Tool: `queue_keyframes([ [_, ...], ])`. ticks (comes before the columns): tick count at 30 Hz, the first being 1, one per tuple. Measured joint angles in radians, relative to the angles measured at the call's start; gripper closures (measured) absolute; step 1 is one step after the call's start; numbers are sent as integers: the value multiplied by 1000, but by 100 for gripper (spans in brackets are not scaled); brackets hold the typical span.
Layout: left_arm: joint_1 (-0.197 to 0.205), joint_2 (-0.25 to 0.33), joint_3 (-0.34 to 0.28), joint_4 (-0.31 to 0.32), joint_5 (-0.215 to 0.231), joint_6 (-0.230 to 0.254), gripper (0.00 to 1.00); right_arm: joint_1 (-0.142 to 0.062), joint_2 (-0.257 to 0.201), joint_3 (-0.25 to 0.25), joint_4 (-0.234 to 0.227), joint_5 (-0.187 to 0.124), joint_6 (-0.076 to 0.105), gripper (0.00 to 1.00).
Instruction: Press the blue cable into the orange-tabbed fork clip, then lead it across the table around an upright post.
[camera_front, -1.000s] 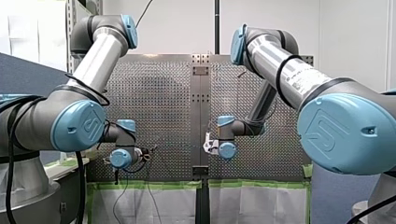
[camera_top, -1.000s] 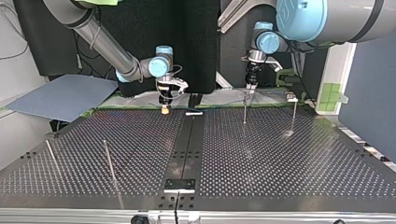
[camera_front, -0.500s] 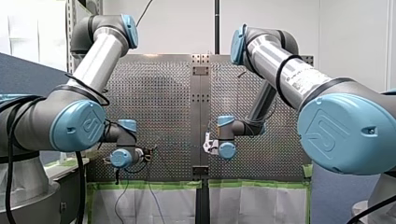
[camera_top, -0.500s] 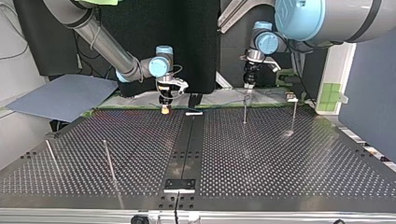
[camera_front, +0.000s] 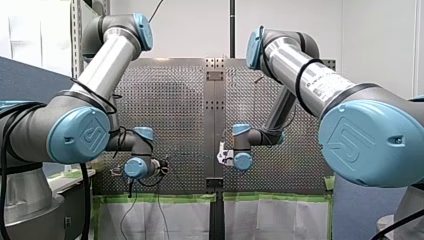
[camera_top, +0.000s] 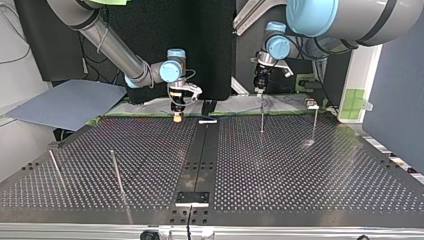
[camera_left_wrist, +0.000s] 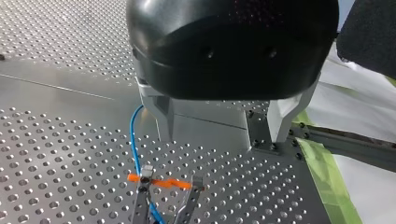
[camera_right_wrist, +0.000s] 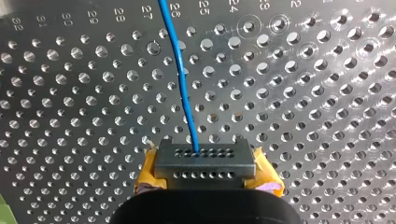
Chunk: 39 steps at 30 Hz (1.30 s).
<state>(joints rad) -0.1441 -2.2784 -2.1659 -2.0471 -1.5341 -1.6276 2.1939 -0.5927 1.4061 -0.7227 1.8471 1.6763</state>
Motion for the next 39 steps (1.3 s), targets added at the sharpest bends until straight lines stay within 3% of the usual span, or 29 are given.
queue_keyframes([
  [6, -24, 0, 15, 3, -32, -6, 0, 0, 1, 0, -1, 0, -1, 100],
  [16, -62, 0, 81, -33, -54, -69, 0, 0, 2, 0, 0, -4, -2, 100],
  [28, -112, 0, 125, -39, -163, -49, 0, 0, 2, -1, 0, -5, -3, 100],
  [39, -138, -3, 187, -88, -282, -55, 0, 0, 3, -1, 0, -5, -2, 100],
])
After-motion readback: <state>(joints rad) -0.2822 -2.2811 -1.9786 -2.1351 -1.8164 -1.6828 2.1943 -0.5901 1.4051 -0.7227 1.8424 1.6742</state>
